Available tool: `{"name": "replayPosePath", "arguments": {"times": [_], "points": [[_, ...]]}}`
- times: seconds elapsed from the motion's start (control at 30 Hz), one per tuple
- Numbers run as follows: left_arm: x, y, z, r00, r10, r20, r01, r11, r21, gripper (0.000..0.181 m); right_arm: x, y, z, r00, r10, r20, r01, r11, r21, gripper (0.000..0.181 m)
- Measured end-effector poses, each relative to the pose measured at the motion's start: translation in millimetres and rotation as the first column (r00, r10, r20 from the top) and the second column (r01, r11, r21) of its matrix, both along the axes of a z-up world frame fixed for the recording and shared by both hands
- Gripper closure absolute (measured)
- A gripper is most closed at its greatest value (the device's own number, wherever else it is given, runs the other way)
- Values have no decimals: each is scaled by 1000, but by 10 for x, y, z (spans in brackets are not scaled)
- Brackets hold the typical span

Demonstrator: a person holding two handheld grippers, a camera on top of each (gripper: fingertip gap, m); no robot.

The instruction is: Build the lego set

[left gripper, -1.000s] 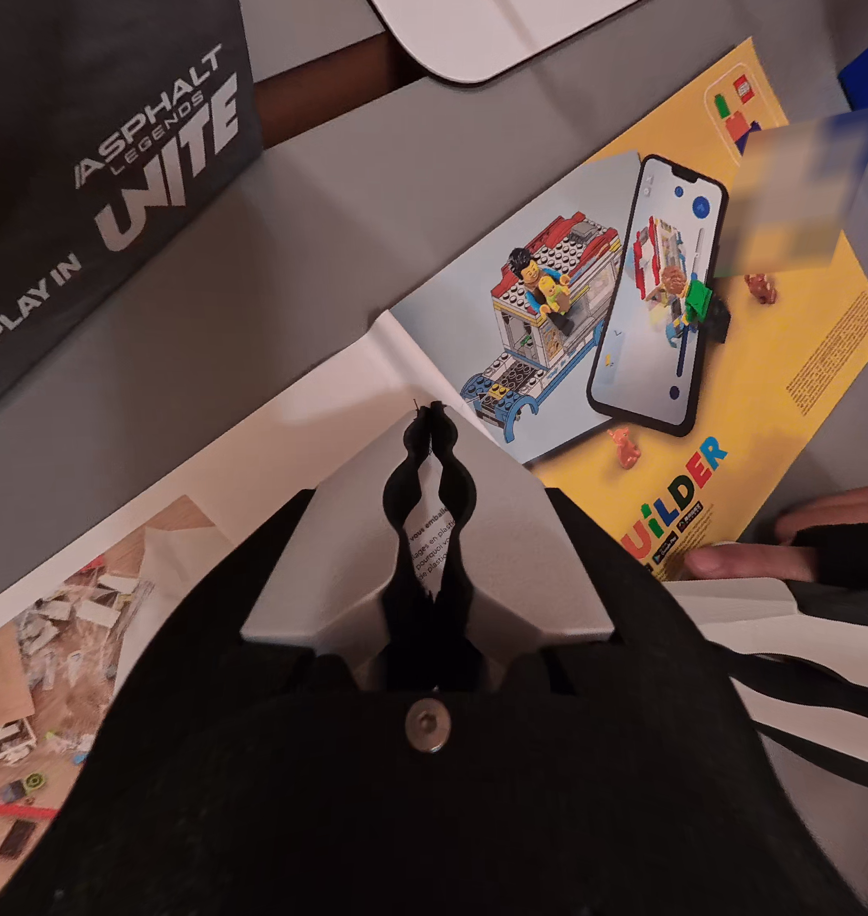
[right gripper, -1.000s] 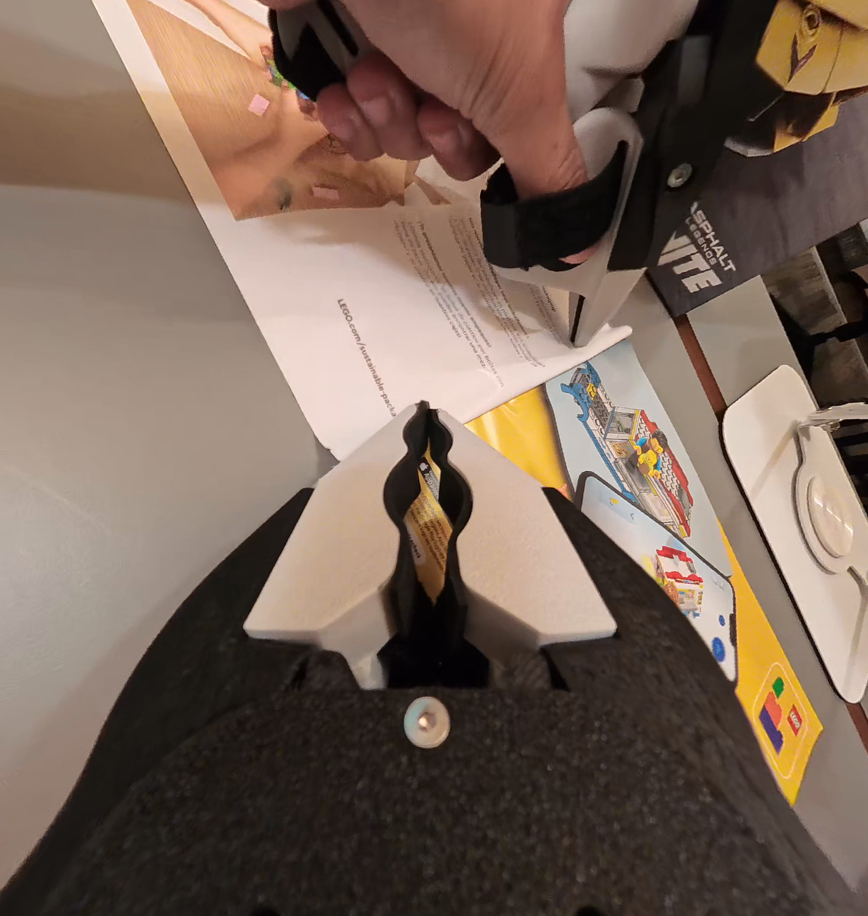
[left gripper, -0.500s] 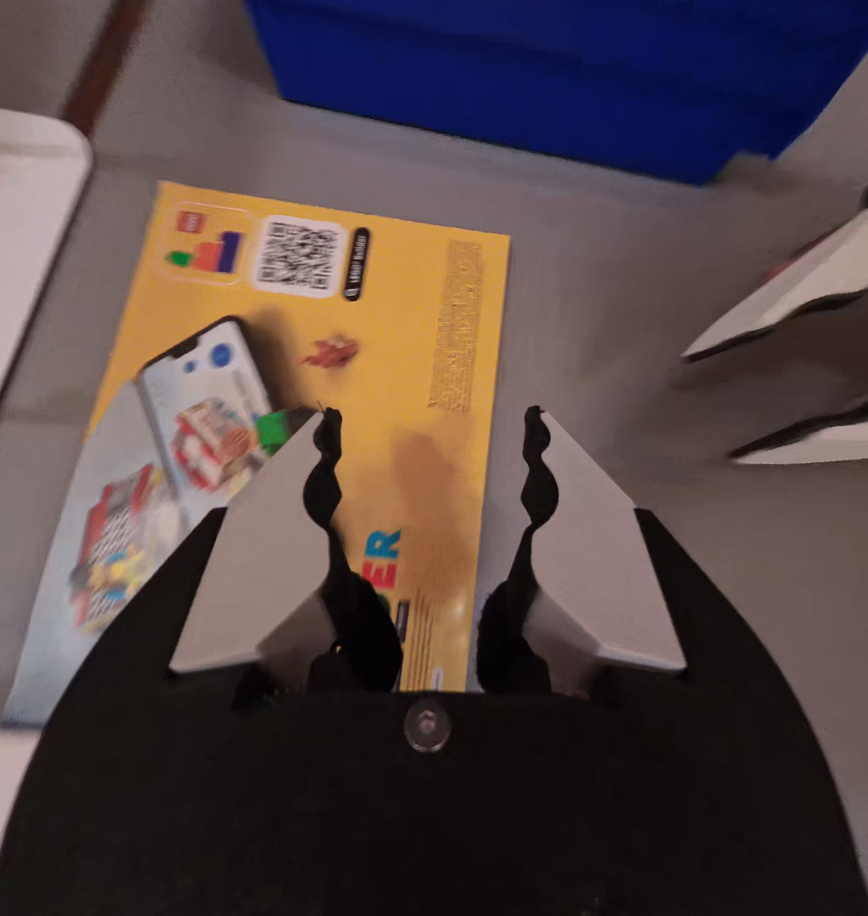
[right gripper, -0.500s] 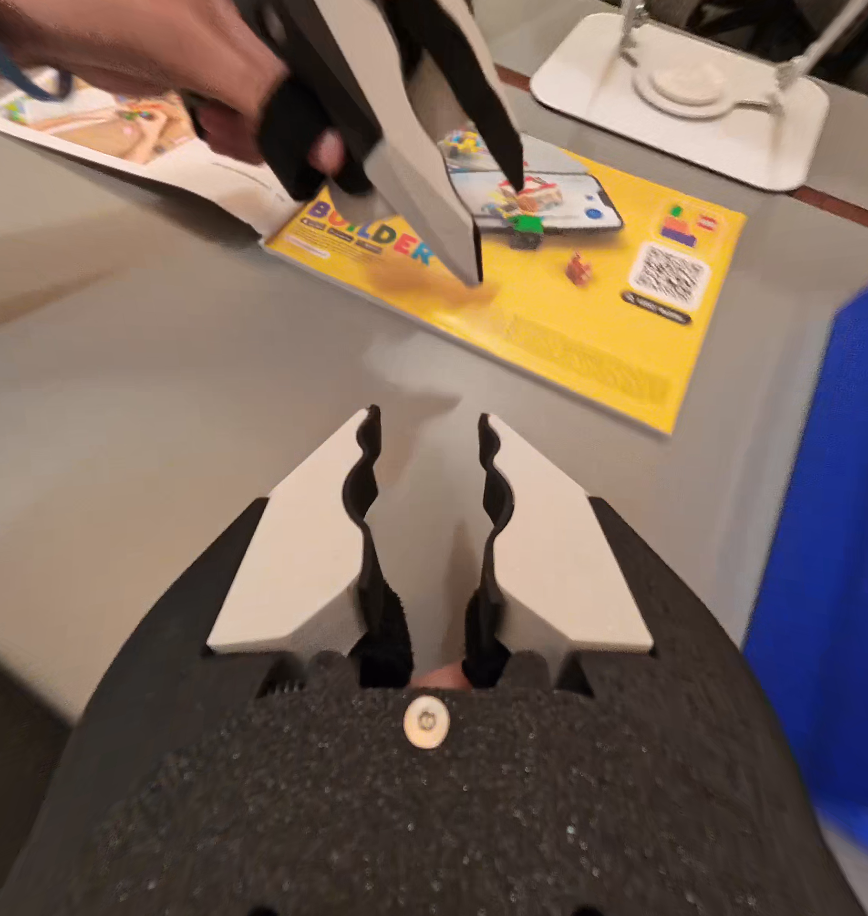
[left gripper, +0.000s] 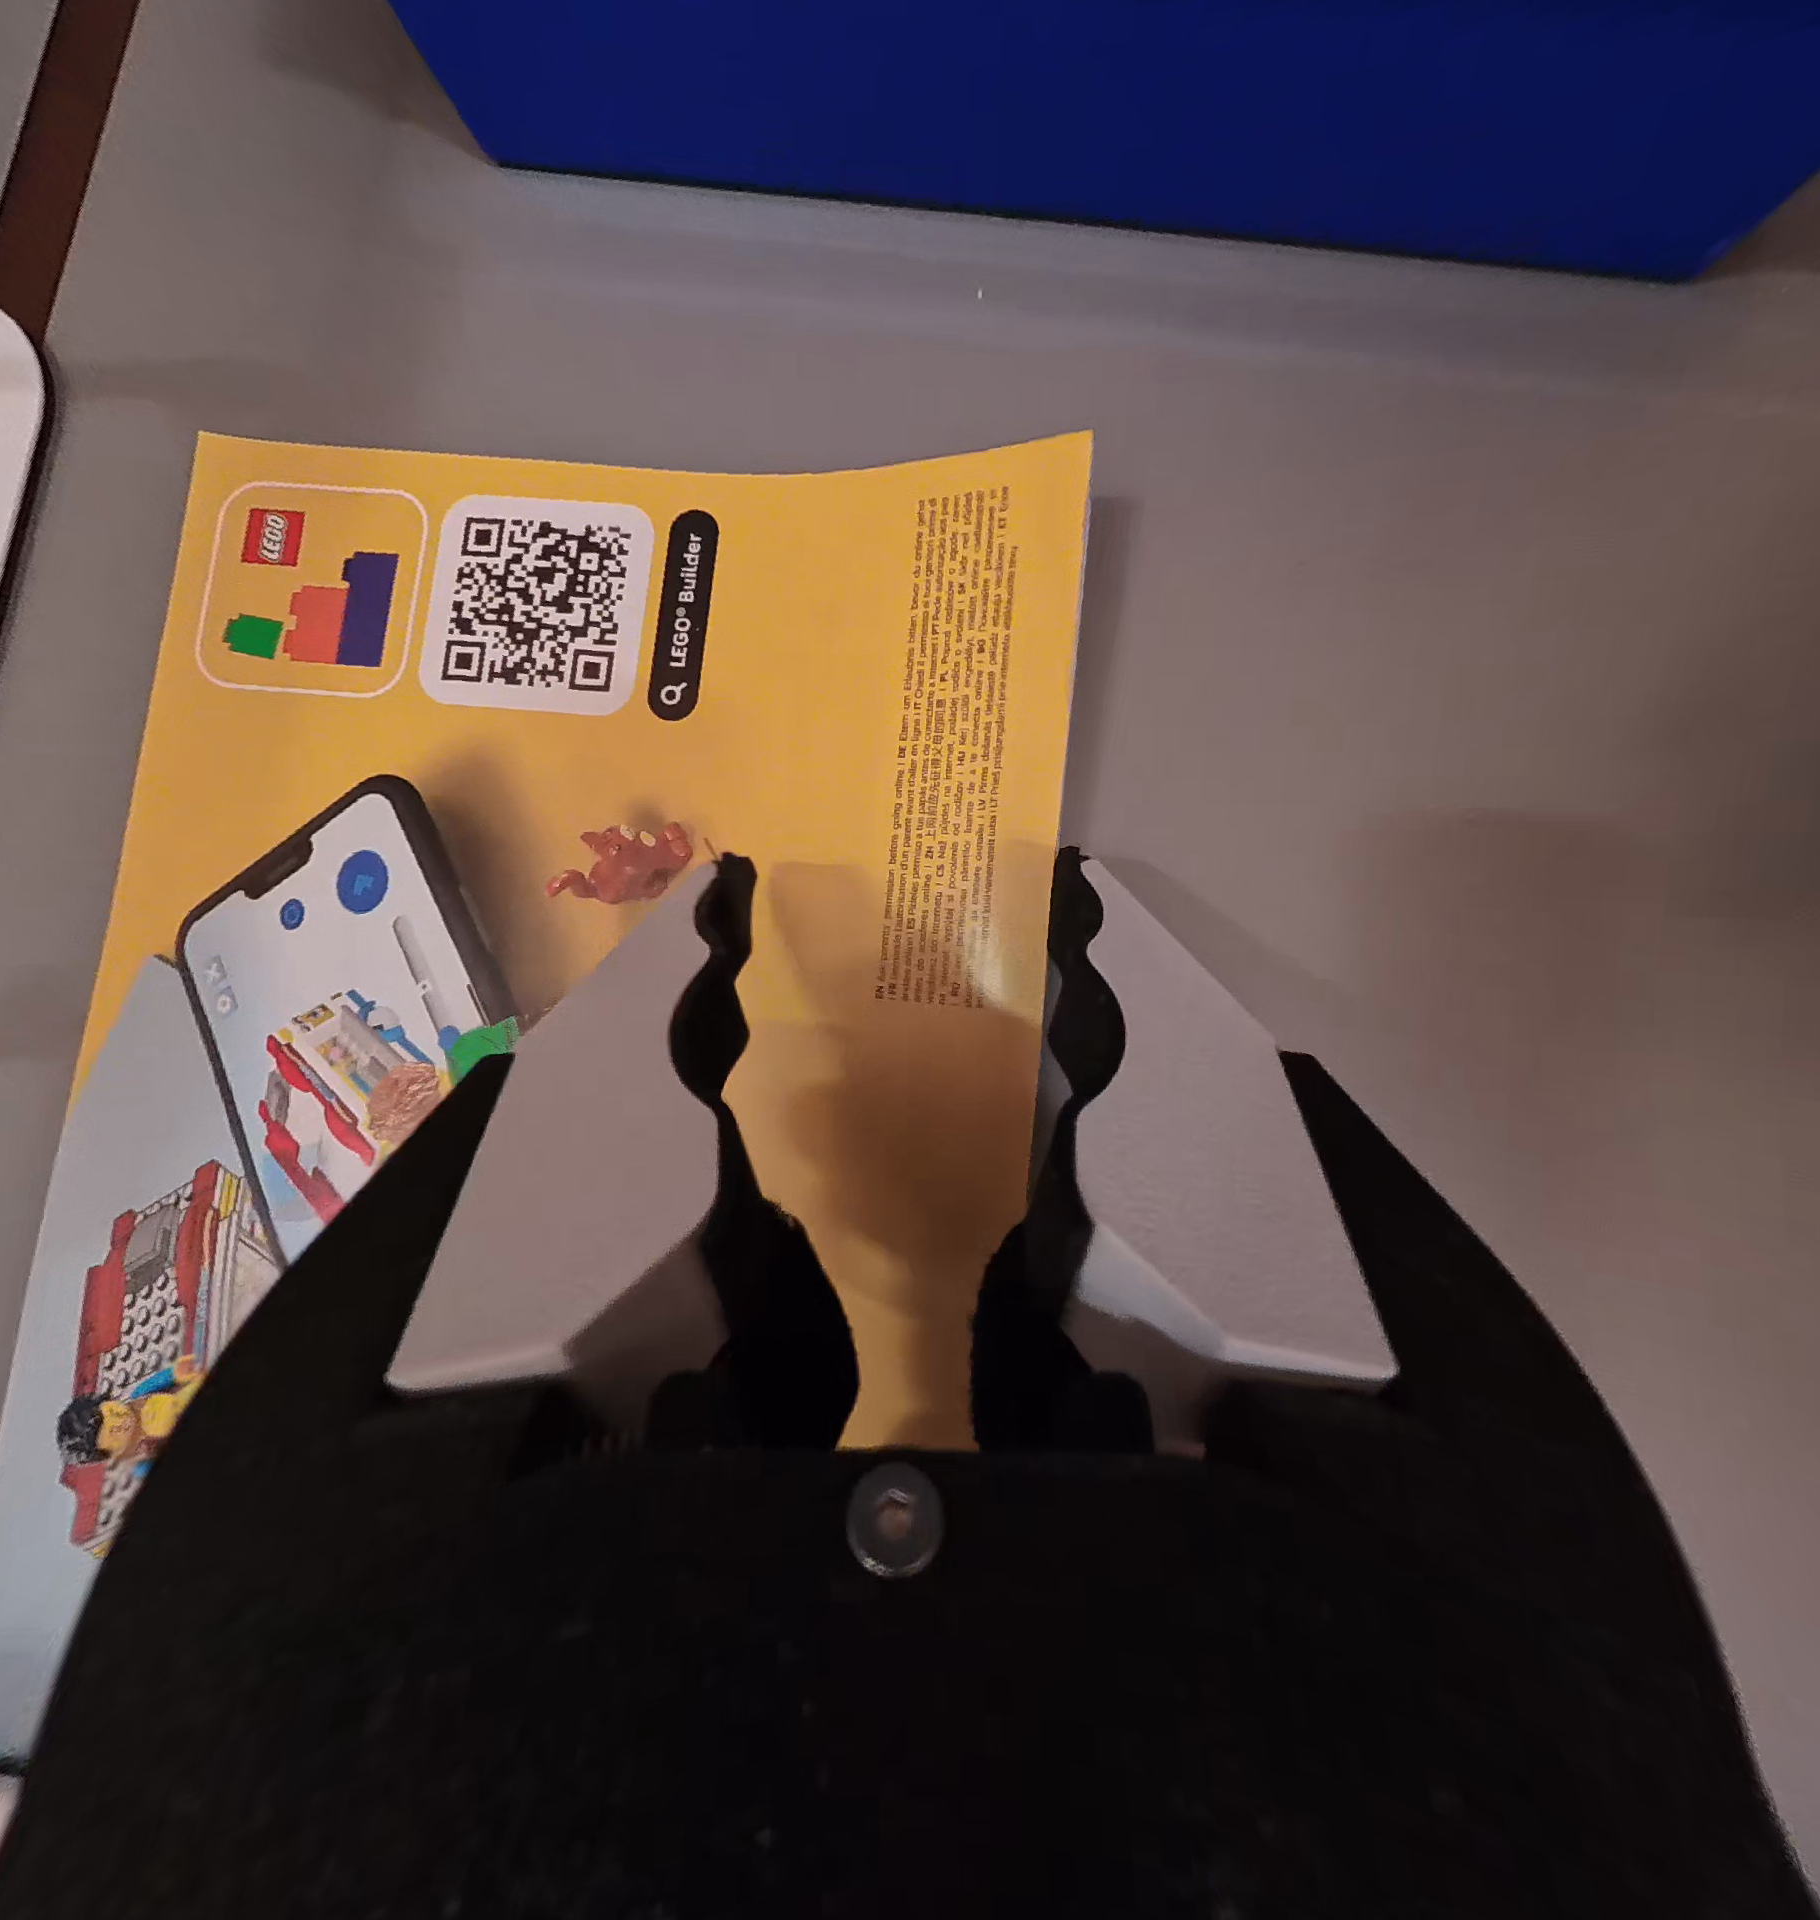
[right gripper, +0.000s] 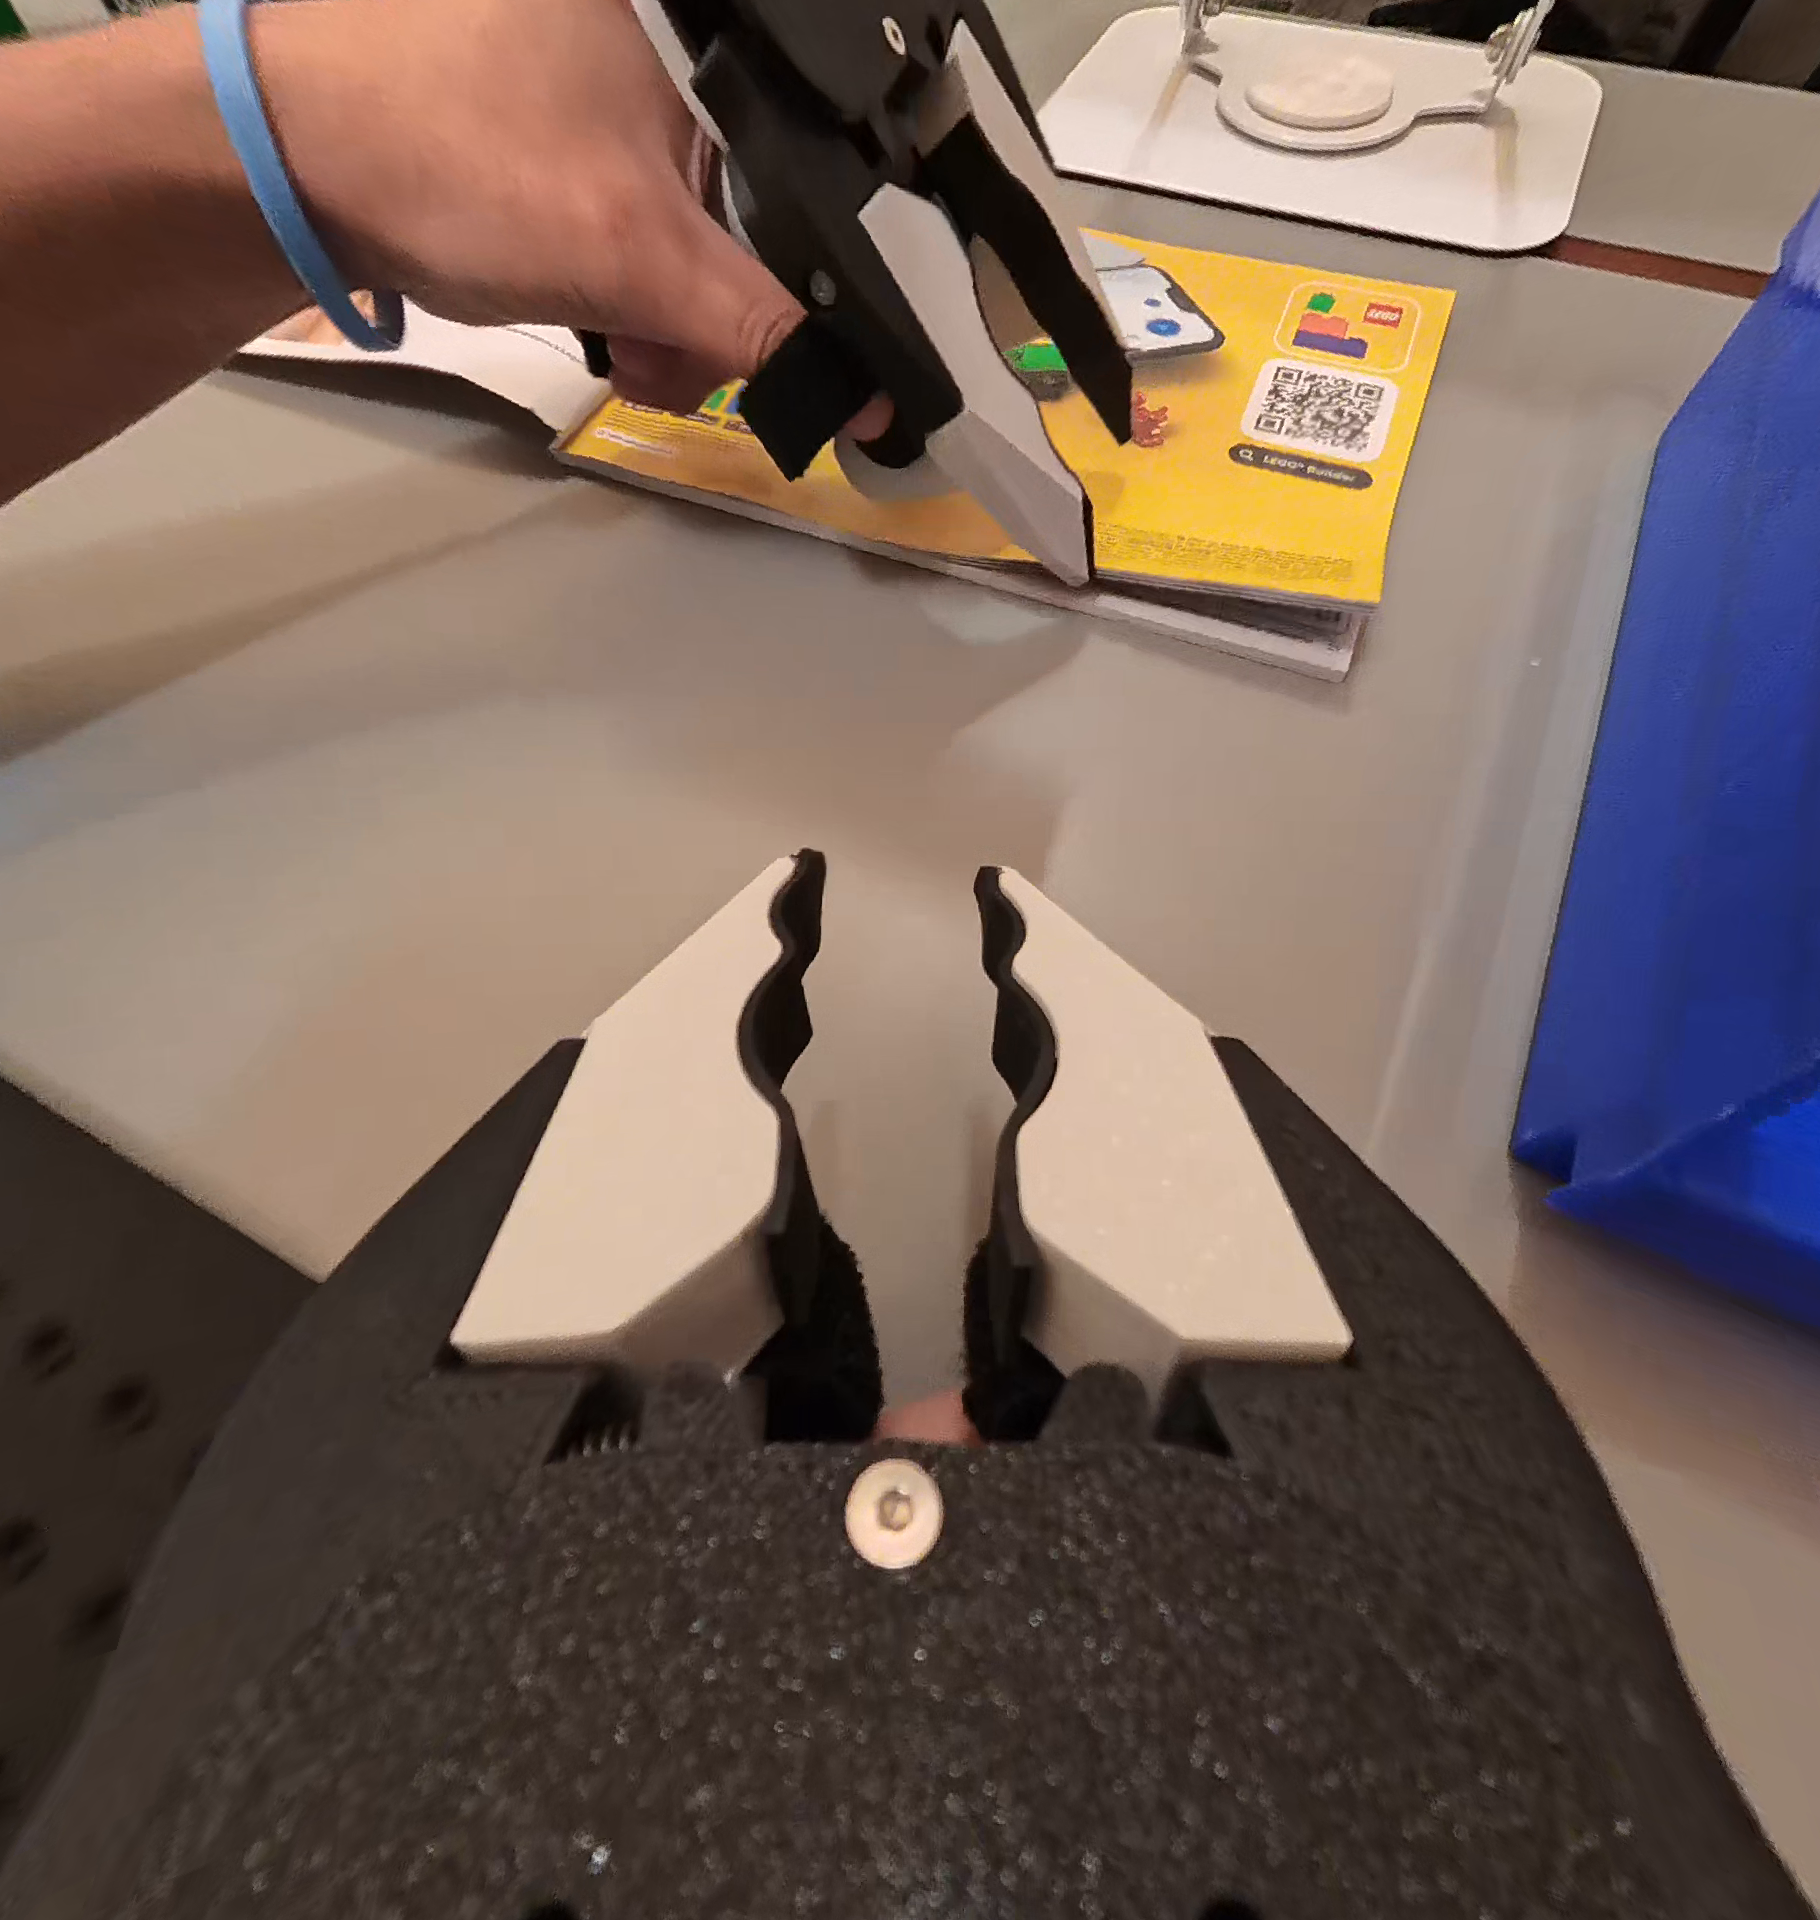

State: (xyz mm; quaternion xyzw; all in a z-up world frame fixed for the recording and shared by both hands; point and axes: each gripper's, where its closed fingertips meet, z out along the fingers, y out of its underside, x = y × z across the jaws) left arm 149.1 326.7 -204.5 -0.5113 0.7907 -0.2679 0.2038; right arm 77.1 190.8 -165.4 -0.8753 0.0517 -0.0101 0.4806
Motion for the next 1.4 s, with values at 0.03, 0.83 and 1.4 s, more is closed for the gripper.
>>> {"name": "replayPosePath", "arguments": {"times": [0.03, 0.83, 1.4], "points": [[-11, -10, 15, 1000, -1, -1, 1, 1000, -14, 130, 18, 32, -10, 1000, -1, -1, 1, 1000, -6, 151], [-58, -184, 109, 987, 8, 163, 9, 994, -108, 181, 1117, 1331, -198, 748, -543, -381, 566, 822, -61, 146], [-929, 818, 1079, 871, 473, -135, -262, 215, -941, 124, -275, 1888, 351, 456, 79, 886, -207, 978, 19, 181]]}}
